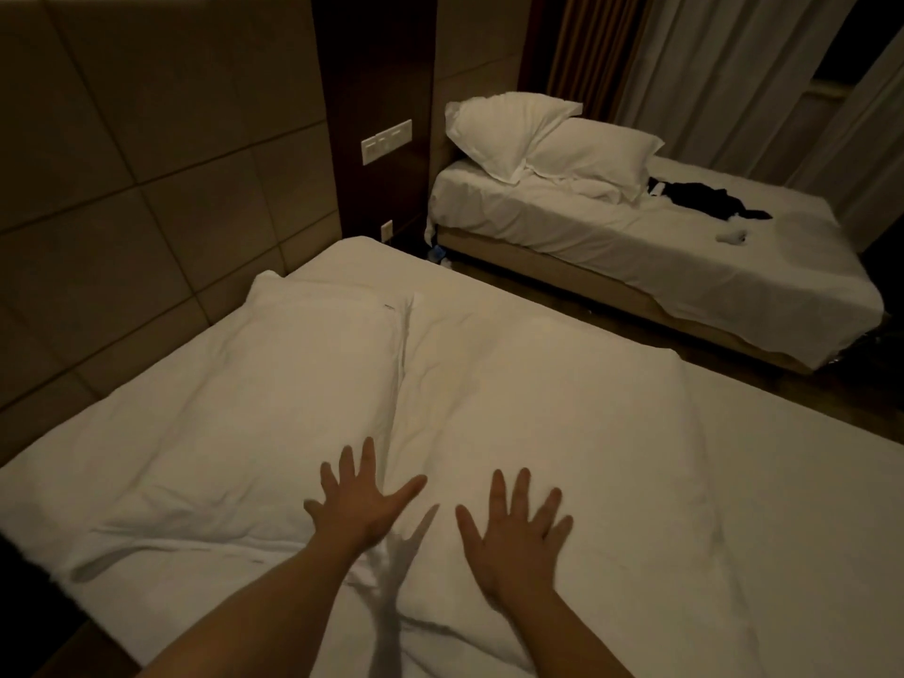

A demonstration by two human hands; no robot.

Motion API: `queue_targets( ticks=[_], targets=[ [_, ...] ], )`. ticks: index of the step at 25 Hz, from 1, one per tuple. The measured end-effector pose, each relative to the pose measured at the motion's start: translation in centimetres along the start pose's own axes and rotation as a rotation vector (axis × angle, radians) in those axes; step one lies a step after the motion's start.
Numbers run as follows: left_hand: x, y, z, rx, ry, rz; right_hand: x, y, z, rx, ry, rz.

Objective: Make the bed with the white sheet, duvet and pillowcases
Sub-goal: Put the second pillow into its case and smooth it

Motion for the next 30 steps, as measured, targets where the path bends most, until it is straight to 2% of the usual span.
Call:
queue_targets(
  ticks=[6,10,13,17,21,24,27,30],
  targets=[
    [12.4,11.3,-9.2,-0.05,0.06,0.124,10.3,-1.9,-18.8,0.073,0.045,-0.103],
    [24.3,18.3,-14.5,-0.08,0.106,0.17,20.3,-3.6,-30.6,0.25,-0.022,-0.146],
    [32.3,19.9,-16.9,-0.102,0.126,0.149,26.1,-6.1,-35.6,0.348,-0.125,-0.149],
    [39.6,17.3,-20.3,-0.122,0.211,0.074,31.9,-10.5,-37.0,0.37,-0.315,-0.12],
    [43.0,13.2,-22.7,0.0,0.271,0.014,35.4,-13.2,-35.9,0.297,-0.404,0.026],
    [44.1,12.2,-23.2,0.091,0.272,0.028,36.2,-13.5,-35.8,0.221,-0.386,0.158],
    [44.6,12.2,-23.0,0.202,0.264,0.063,36.8,-14.7,-36.7,0.16,-0.358,0.158],
    [45.2,12.7,-22.6,0.19,0.255,0.053,37.2,-14.2,-36.6,0.185,-0.302,0.147]
  ],
)
Point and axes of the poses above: each hand's wrist, its own x-axis towards the middle knuckle, its own y-axis out of the back of the hand, z = x × y, the point moved 10 cm from there along x, towards the middle knuckle
